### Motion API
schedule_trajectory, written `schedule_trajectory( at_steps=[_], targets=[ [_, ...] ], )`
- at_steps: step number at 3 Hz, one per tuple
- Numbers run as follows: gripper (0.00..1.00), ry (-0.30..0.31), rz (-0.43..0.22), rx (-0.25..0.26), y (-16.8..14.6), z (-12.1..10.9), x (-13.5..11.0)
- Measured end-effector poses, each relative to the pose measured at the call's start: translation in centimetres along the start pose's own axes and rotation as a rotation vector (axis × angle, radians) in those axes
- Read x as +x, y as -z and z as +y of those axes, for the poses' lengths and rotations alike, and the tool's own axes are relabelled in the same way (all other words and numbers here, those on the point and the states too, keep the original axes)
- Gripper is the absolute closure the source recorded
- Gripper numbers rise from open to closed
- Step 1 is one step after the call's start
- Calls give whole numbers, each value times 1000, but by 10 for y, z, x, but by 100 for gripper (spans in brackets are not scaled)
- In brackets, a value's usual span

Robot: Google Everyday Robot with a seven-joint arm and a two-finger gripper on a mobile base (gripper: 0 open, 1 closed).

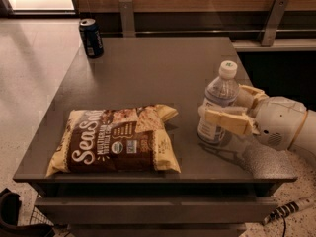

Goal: Move blue plastic bottle near brown chip bag

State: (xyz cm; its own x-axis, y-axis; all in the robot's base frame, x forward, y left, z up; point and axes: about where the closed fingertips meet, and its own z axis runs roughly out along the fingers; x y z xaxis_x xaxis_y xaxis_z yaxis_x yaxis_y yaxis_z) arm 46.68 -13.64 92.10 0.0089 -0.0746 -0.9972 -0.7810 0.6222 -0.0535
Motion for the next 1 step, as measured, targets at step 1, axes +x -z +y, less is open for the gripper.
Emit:
schedule_trajectory(
  at_steps=[1],
  targets=[
    [0, 1, 0, -2, -1, 1, 0]
  ],
)
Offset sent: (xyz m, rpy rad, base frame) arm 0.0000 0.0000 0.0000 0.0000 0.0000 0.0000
